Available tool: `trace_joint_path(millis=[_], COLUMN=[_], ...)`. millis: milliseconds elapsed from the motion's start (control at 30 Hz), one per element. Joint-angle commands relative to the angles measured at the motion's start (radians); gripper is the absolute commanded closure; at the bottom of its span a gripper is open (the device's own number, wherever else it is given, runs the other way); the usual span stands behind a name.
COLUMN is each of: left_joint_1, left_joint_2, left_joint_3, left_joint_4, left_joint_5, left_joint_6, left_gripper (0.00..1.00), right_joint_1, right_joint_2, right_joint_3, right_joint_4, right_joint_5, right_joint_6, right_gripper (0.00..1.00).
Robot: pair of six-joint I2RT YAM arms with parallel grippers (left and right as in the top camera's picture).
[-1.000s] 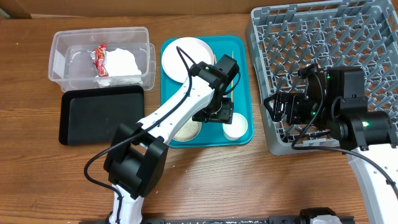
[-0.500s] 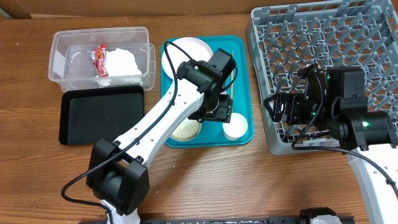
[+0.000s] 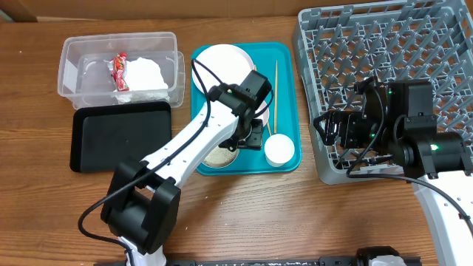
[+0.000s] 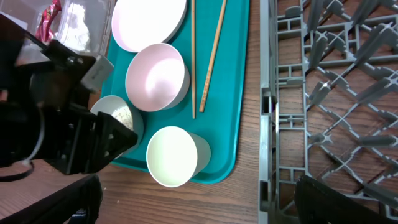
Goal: Sort waste into correct bins and load items into the dishwasher
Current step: 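Grasp the rim of the rice bowl with the left gripper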
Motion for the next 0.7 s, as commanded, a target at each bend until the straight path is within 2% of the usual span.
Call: trace_joint_path(millis=[0, 333, 367, 467, 667], left_joint_1=[0.003, 0.006, 0.006, 0.006, 0.005], left_joint_2=[-0.011, -0.008, -0.008, -0.008, -0.008], left_joint_3=[-0.061, -0.093, -0.093, -0.093, -0.093], left_joint_4=[0.053, 0.093, 0.093, 0.079, 0.062], left_joint_5=[-0.005, 0.002, 0.002, 0.01, 0.03], left_joint_6=[0.013, 0.014, 0.027, 0.121, 0.182], left_gripper=[0.45, 0.69, 0.69, 0.82, 0.8], right_joint_1=[0.003, 0.003, 0.003, 0.003, 0.003], right_joint_2=[0.001, 0.003, 0.003, 0.003, 0.003], right_joint_3=[0.023, 0.018, 0.018, 0.018, 0.018], right_joint_4=[0.004, 0.006, 0.006, 0.006, 0.01], right_joint_5=[-0.006, -0.006, -0.006, -0.006, -0.006], right_joint_6=[0.004, 0.004, 0.004, 0.004, 0.004], right_gripper=[0.0, 0.0, 0.0, 0.0, 0.0])
